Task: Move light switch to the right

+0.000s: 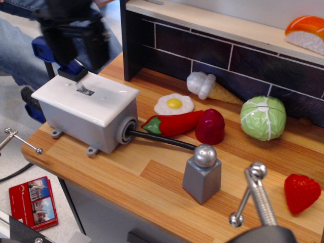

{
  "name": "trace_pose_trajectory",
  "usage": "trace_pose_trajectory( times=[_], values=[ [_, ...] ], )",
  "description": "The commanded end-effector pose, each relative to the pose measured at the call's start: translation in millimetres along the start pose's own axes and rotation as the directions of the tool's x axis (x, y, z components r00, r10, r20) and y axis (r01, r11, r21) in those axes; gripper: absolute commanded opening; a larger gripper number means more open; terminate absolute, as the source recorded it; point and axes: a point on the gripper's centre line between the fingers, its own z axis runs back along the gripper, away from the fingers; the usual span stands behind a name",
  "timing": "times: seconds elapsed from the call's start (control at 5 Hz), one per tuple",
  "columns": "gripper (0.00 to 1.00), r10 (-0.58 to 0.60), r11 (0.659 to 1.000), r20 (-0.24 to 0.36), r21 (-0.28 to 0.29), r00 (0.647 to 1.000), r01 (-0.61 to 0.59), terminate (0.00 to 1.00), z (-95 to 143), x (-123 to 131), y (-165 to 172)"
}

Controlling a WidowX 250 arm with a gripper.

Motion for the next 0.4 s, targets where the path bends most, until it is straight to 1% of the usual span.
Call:
trace_pose_trajectory(
  times=[0.0, 0.2],
  values=[
    [1.0, -0.039, 0.998, 0.03, 0.055, 0.999, 0.037, 0.0, -4, 0, 13],
    [1.0, -0.028, 0.997, 0.008, 0.067, 1.0, 0.027, 0.0, -16, 4, 14]
  ],
)
